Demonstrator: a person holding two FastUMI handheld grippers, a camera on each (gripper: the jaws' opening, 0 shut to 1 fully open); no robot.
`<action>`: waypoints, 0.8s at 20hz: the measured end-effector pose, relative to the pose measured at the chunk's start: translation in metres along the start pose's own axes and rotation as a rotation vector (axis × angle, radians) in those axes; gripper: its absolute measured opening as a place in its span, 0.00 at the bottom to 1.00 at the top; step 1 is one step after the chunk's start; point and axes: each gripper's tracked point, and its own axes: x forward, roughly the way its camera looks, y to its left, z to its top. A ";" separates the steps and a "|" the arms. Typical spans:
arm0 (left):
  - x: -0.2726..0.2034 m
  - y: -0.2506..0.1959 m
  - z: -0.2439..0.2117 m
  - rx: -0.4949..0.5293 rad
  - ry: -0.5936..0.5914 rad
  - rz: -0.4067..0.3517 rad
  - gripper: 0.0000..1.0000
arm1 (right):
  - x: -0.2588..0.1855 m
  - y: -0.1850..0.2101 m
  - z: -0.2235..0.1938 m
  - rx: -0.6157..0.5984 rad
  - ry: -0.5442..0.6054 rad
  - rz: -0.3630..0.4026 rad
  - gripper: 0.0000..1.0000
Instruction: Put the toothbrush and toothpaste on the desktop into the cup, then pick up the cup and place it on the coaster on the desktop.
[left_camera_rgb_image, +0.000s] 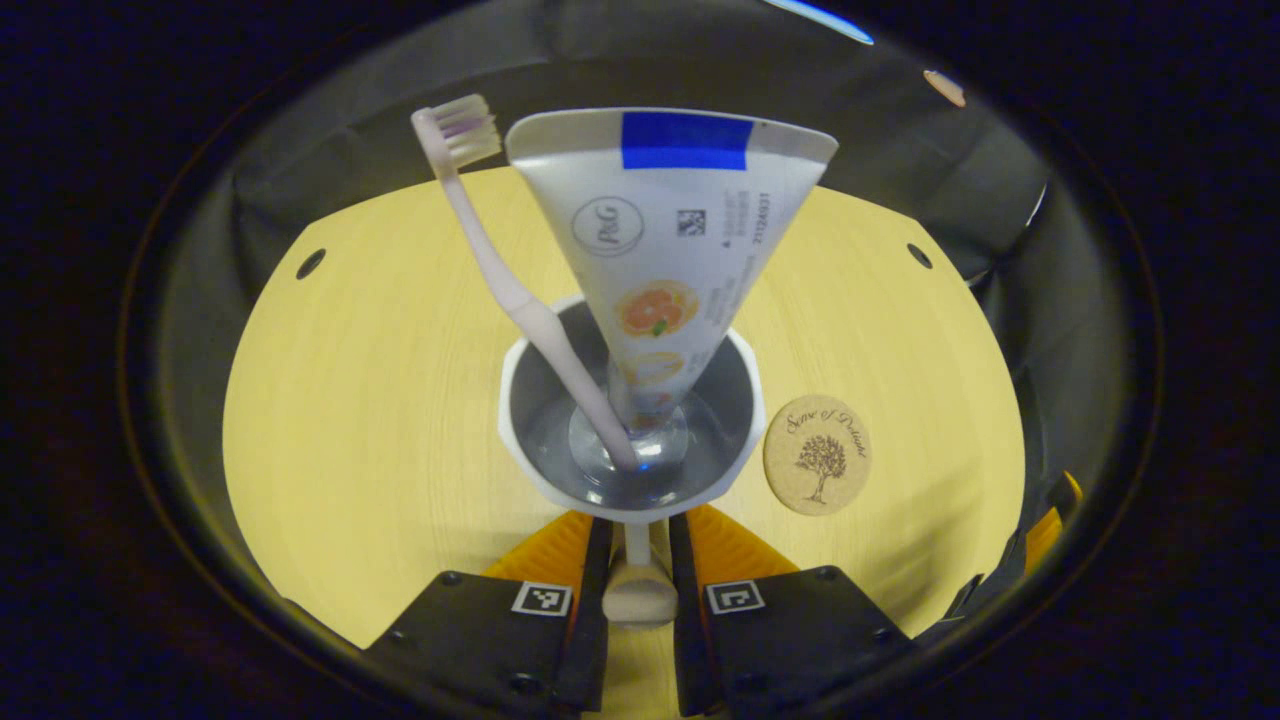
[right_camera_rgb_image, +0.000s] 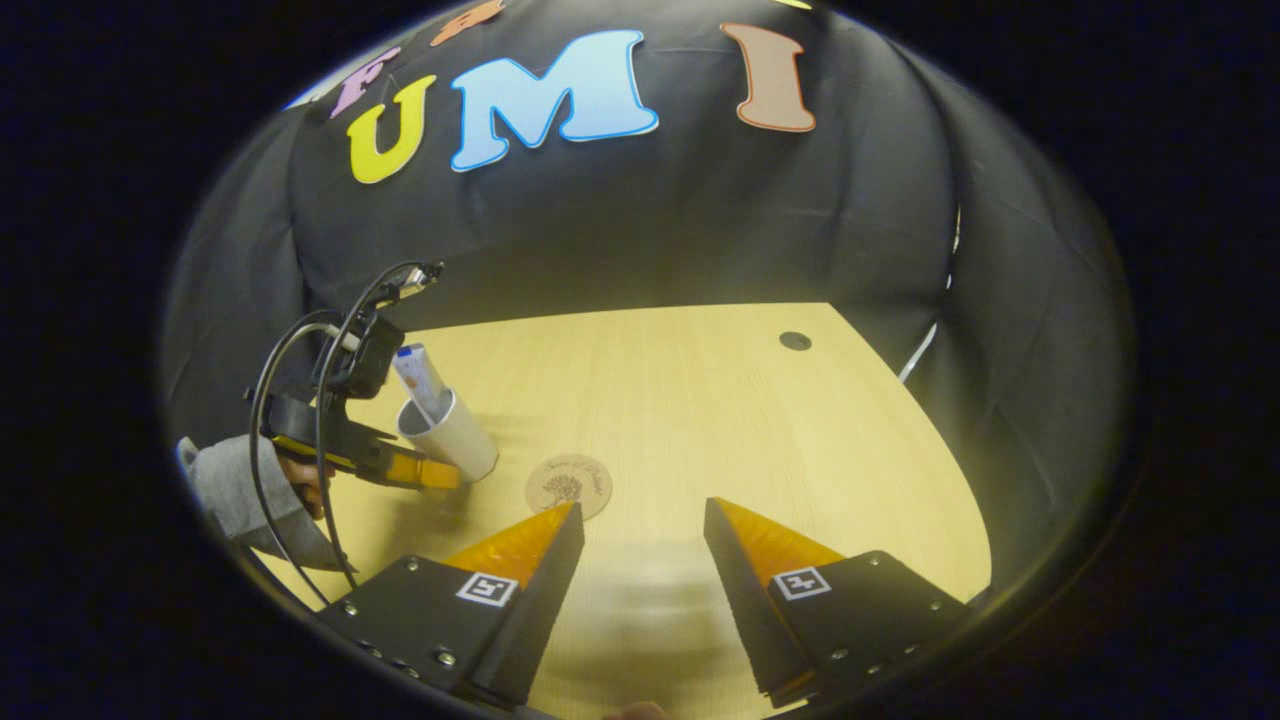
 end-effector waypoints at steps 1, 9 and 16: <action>-0.001 -0.006 -0.001 -0.007 -0.003 -0.015 0.34 | 0.000 -0.001 0.000 0.002 0.001 -0.003 0.78; -0.015 -0.053 0.014 0.083 -0.067 -0.057 0.35 | -0.009 -0.011 -0.006 0.023 -0.004 -0.013 0.78; -0.006 -0.108 0.000 0.163 -0.031 -0.100 0.34 | -0.016 -0.030 -0.012 0.050 -0.006 -0.031 0.78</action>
